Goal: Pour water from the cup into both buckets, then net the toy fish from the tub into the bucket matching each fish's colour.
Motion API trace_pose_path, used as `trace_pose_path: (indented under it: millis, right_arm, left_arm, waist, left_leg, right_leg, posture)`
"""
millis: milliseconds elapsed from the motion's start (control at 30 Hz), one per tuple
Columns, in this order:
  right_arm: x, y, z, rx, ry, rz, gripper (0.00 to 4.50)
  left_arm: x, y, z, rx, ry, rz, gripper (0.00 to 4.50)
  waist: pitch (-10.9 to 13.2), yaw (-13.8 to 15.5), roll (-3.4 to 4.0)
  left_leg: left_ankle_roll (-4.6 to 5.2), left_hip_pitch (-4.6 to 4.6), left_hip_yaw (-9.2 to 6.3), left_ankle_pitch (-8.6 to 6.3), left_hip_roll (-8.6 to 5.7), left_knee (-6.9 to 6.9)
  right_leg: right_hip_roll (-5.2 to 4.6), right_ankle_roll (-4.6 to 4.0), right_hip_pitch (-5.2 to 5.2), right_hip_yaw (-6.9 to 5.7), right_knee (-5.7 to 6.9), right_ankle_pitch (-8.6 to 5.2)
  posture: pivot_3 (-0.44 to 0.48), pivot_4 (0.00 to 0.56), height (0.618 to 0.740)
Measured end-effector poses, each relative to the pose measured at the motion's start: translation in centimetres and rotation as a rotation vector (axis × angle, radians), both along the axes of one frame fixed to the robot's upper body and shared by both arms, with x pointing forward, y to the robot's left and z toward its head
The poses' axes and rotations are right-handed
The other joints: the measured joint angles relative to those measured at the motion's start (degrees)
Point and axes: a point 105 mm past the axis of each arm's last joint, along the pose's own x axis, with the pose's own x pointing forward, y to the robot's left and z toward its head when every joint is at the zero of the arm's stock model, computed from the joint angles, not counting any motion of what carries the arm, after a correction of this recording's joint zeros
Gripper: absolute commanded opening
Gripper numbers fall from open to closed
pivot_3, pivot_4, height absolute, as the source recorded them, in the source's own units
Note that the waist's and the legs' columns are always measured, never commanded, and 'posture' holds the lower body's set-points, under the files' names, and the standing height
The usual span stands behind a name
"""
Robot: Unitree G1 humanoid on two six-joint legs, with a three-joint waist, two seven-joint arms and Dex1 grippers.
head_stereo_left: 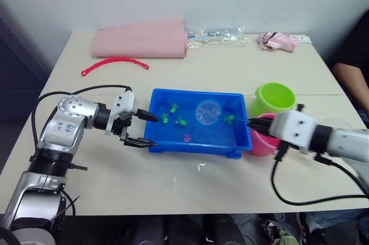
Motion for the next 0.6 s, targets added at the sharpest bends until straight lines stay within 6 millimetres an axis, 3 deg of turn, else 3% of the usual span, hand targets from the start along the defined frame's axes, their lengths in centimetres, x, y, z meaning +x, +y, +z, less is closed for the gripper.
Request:
trace_pose_path:
  millis: [200,367,600]
  right_arm:
    - [1.4,0.9,-2.2,-0.103,-0.023,0.102,0.0]
    - [1.0,1.7,-3.9,-0.14,-0.013,0.186,0.0]
    - [0.3,3.6,-4.6,-0.053,0.03,0.244,0.0]
  left_arm:
    - [-0.7,0.4,0.2,-0.003,-0.003,0.053,4.47]
    - [-1.0,0.8,0.0,-0.007,0.004,0.089,4.47]
    - [-0.9,1.1,0.3,-0.005,-0.012,0.119,4.47]
  waist:
    - [0.0,-0.25,0.0]
    - [0.0,-0.26,0.0]
    - [0.0,-0.24,0.0]
  left_leg:
    - [-0.04,-0.04,0.06,0.02,0.05,0.02]
    - [-0.06,-0.01,0.07,0.03,0.06,0.02]
    - [-0.07,0.01,0.06,0.03,0.07,0.02]
  right_leg:
    - [0.04,0.0,-0.06,0.0,0.07,0.0]
    - [0.04,0.0,-0.06,0.01,0.12,0.0]
    - [0.06,0.0,-0.05,0.02,0.14,0.0]
  posture:
    - [0.0,0.15,0.738]
    - [0.0,0.15,0.738]
    - [0.0,0.15,0.738]
